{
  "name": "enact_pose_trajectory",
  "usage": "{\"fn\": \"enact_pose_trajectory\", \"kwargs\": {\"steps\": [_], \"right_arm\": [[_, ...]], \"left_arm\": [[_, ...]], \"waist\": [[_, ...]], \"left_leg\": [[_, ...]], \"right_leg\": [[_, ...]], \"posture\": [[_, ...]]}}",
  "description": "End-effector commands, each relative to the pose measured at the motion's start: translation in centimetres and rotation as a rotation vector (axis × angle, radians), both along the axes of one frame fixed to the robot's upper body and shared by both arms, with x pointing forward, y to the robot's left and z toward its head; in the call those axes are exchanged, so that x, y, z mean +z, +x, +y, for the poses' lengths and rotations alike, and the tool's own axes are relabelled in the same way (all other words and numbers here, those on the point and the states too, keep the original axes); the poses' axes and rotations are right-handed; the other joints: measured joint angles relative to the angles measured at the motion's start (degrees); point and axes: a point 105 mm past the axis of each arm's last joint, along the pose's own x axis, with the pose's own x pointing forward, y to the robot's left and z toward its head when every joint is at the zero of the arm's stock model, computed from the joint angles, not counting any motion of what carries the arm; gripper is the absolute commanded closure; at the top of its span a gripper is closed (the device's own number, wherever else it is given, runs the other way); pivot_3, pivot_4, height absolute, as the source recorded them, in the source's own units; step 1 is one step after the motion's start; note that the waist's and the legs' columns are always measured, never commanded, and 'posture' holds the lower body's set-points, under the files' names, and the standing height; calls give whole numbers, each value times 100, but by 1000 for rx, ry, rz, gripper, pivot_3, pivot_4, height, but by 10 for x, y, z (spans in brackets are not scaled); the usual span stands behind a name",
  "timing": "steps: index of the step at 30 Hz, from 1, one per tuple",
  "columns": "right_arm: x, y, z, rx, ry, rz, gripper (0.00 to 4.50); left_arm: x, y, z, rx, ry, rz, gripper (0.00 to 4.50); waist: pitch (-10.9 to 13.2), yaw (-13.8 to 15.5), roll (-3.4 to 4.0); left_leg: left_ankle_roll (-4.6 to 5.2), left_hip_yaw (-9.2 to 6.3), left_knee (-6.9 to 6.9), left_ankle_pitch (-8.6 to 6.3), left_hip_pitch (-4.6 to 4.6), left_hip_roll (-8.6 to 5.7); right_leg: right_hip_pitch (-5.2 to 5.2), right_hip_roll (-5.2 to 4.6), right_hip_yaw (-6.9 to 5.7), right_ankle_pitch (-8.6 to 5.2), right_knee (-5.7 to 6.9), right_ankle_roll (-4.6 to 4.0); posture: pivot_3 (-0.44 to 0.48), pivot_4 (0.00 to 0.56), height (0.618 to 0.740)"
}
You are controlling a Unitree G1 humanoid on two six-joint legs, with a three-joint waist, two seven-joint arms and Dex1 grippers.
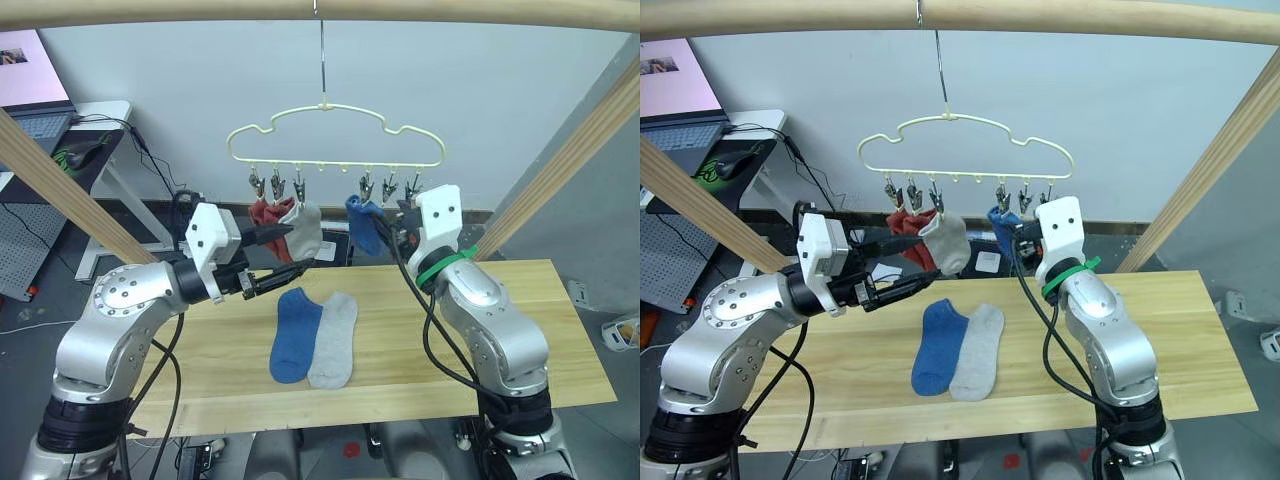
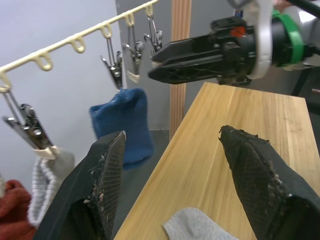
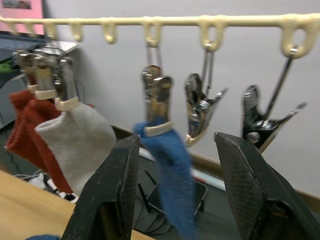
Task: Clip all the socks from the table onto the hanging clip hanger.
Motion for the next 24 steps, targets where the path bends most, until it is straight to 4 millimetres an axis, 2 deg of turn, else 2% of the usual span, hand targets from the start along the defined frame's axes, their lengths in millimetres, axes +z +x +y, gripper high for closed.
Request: {"fn": "enact_pose_trajectory", "kwargs": {"steps": [1, 11, 24], "right_arm": [[16, 3, -1, -17, 27, -71, 2040], [28, 13, 9, -2, 47, -108, 2040], [28, 20, 17, 23, 57, -116, 2040]], "left_arm": [[7, -2, -3, -17, 8, -38, 1253], [9, -1, -5, -20, 11, -42, 1253], [9, -1, -5, -13, 19, -40, 1253]], "waist": [[-1, 0, 0], [-3, 0, -1], [-5, 5, -1]], "left_leg": [[0, 0, 0, 0, 0, 0], [0, 0, 2, 0, 0, 0], [0, 0, 3, 0, 0, 1]], "right_leg": [[0, 0, 0, 0, 0, 0], [0, 0, 1, 1, 2, -2], [0, -1, 0, 2, 6, -4]], "posture": [[-119, 194, 738], [-117, 193, 738], [-103, 190, 738]]}}
